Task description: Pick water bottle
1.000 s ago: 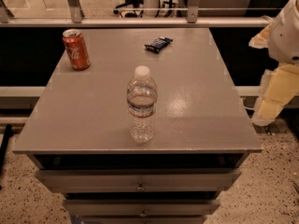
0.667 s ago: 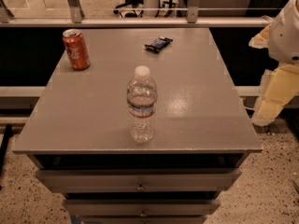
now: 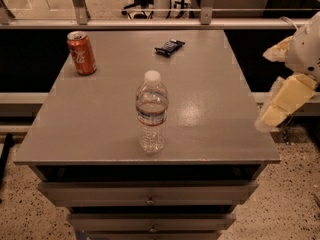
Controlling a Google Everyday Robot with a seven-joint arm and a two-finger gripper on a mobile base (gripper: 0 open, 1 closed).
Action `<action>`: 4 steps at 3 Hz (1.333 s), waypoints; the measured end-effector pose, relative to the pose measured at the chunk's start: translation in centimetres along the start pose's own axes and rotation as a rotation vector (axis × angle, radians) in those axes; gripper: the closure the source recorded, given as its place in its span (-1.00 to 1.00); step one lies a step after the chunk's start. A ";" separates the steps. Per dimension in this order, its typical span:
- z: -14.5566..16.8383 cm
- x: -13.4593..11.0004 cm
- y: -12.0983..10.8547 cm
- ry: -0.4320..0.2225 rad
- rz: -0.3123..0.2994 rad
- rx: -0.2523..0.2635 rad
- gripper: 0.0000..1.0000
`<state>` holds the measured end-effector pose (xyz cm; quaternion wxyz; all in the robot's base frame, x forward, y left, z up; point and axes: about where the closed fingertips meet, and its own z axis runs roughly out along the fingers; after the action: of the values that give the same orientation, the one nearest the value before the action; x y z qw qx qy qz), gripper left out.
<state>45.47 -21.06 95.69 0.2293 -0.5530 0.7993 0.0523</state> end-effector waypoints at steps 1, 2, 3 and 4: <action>2.3 -2.8 0.0 -0.218 0.047 -0.031 -1.00; 3.6 -6.9 1.3 -0.430 0.042 -0.076 -1.00; 4.3 -11.3 4.1 -0.632 0.029 -0.151 -1.00; 5.3 -15.1 7.2 -0.786 0.022 -0.234 -1.00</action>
Offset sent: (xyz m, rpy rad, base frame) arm 0.0096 0.1507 0.0370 0.8566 -0.1303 0.1766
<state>44.82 -3.55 96.16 0.4522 -0.5047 0.6452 0.3529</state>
